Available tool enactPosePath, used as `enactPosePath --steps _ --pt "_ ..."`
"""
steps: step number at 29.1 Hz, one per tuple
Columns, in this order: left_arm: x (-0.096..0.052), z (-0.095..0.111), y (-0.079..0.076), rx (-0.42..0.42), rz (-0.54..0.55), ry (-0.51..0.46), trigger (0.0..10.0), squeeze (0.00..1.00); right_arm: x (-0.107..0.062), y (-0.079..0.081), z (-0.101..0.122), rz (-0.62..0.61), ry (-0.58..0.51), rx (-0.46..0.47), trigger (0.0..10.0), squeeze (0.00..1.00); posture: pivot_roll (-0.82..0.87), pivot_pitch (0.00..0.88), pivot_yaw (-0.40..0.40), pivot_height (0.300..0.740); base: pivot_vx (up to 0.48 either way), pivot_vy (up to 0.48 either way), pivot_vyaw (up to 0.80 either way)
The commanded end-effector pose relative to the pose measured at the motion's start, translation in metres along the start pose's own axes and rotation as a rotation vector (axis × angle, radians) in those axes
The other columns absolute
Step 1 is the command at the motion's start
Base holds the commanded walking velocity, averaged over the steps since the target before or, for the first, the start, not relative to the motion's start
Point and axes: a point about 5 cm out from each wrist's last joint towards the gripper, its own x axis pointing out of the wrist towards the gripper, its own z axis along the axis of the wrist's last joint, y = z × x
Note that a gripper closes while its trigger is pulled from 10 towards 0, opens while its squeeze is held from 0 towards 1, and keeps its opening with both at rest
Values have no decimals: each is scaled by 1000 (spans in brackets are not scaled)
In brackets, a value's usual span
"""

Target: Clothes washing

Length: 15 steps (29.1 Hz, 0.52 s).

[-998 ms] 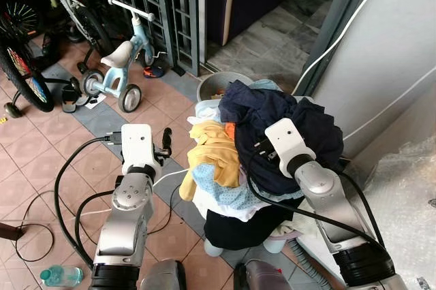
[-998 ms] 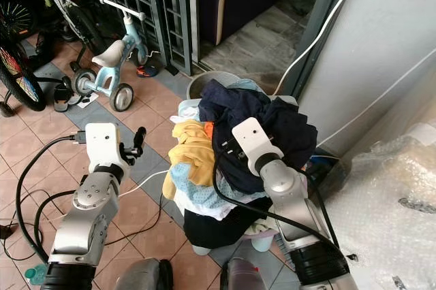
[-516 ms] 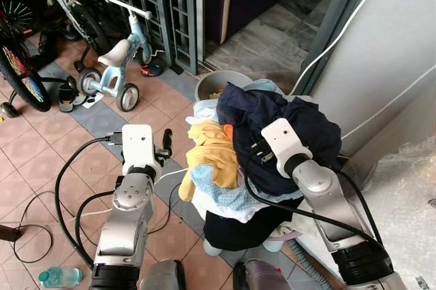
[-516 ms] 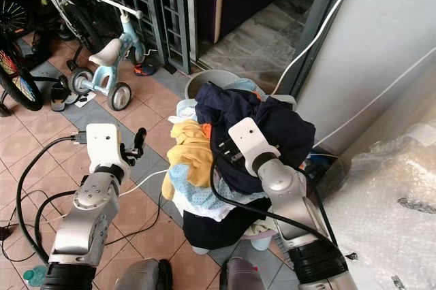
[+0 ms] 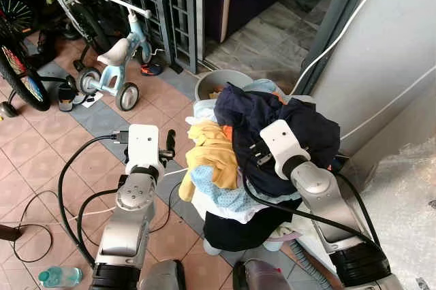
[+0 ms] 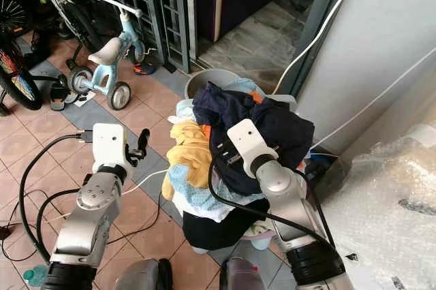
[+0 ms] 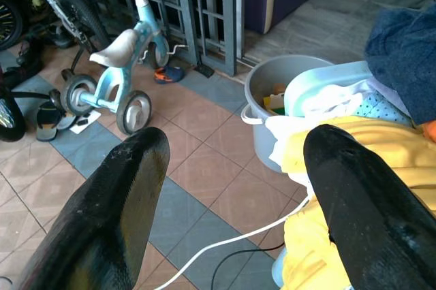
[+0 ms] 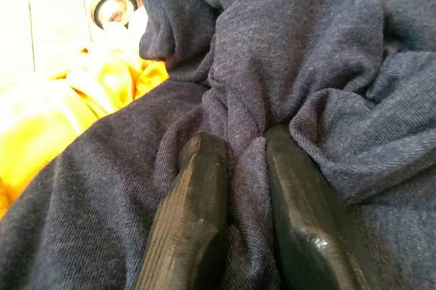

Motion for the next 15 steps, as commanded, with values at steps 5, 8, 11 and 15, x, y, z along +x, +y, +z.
enactPosePath --steps 5,8,11,15 --pt "-2 3 -1 26 3 -22 10000 0 -3 -2 19 -48 -158 178 0 0 -41 133 -3 740 0 0 0" --pt "-2 5 -1 42 2 -37 10000 0 -8 -18 42 -135 -294 226 0 0 -42 133 0 740 0 0 0" --pt "-1 3 -2 50 -1 -33 10000 0 -15 -37 60 -227 -404 252 0 0 -46 130 5 740 0 0 0" --pt "0 4 -3 52 -9 -35 10000 0 -19 -45 67 -272 -464 272 0 0 -46 127 10 740 -190 -187 0"
